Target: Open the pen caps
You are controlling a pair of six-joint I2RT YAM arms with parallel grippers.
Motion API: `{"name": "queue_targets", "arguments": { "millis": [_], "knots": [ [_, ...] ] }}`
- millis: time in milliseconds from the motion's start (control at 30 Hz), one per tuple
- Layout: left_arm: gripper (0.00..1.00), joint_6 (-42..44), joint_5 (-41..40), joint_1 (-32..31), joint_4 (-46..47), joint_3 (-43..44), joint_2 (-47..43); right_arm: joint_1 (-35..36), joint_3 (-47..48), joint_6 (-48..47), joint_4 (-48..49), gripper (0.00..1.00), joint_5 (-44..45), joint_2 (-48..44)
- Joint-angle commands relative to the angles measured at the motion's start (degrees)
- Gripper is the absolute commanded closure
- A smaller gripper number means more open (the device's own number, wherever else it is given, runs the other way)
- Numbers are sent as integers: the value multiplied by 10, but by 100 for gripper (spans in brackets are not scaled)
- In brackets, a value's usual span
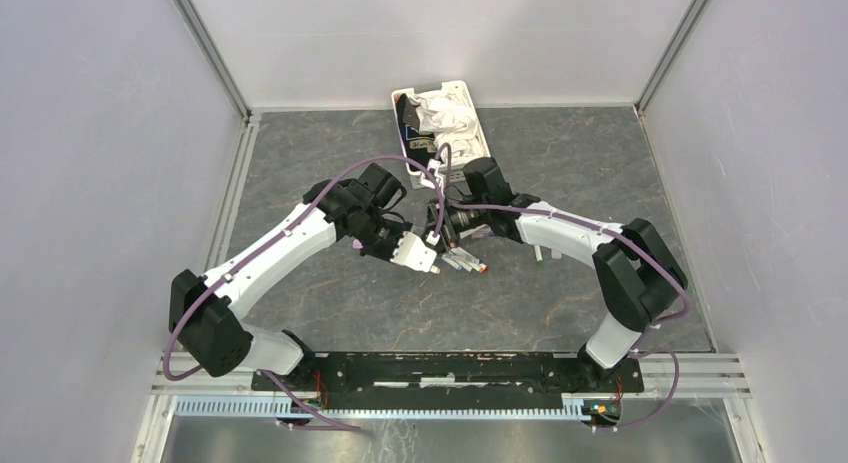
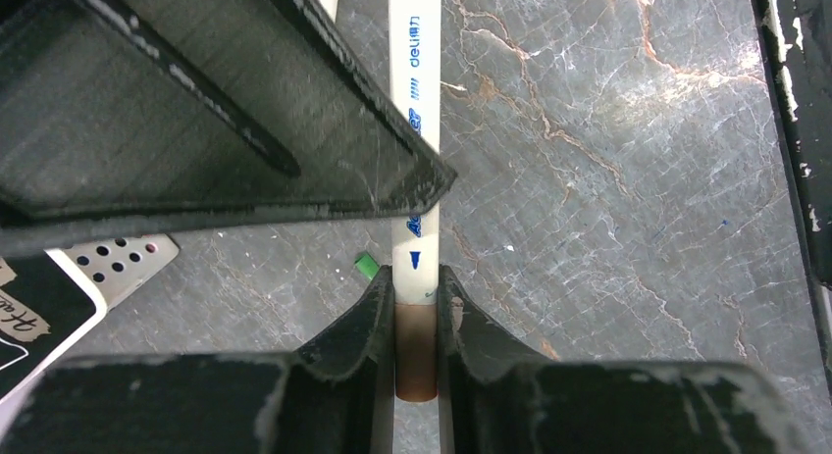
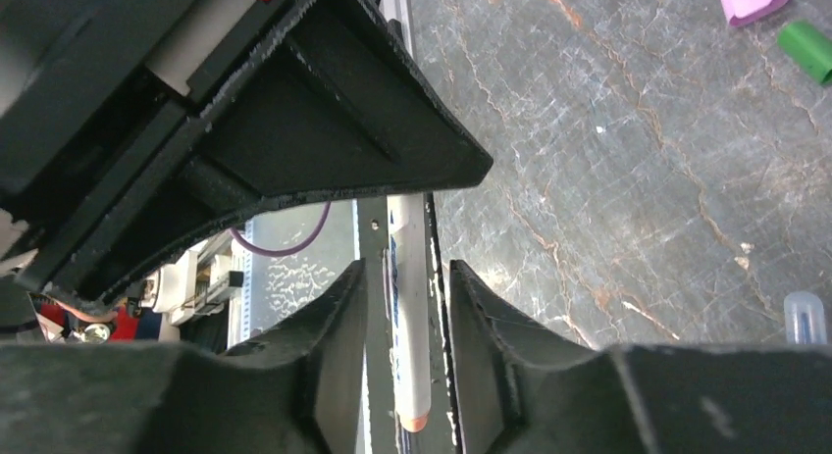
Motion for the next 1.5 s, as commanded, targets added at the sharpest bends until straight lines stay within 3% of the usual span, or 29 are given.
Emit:
{"name": "queue_targets", "arguments": {
  "millis": [0, 100, 233, 400, 467, 733, 867, 1133, 1200, 1467],
  "knots": [
    [87, 9, -9, -7, -1, 3, -7, 15, 34, 27, 54, 56, -14, 17],
    [89, 6, -8, -8, -1, 5, -7, 28, 55, 36, 58, 52, -17, 41],
    [92, -6, 0, -8, -2, 15, -9, 36, 70, 53, 77, 55, -20, 65],
    [98, -8, -8, -8, -5, 14, -12, 34, 59, 52, 79, 92, -17, 61],
    [98, -2, -24, -8, -6, 8, -14, 32, 51, 29, 57, 100, -12, 53],
    [98, 41, -78, 37, -6, -4, -5, 7, -3, -143, -132, 100, 33, 4],
    [98, 65, -78, 86, 1, 0, 4, 0, -63, -162, -130, 100, 44, -35],
    [98, 51, -83, 117, 83, -30, 20, -51, -79, -191, -181, 100, 89, -67],
    [98, 22, -64, 117, 116, -43, 28, -90, -80, -185, -184, 100, 126, -84],
    [98, -98, -2, 116, 201, -44, 121, -205, -120, -141, -171, 100, 457, -167]
  ]
}}
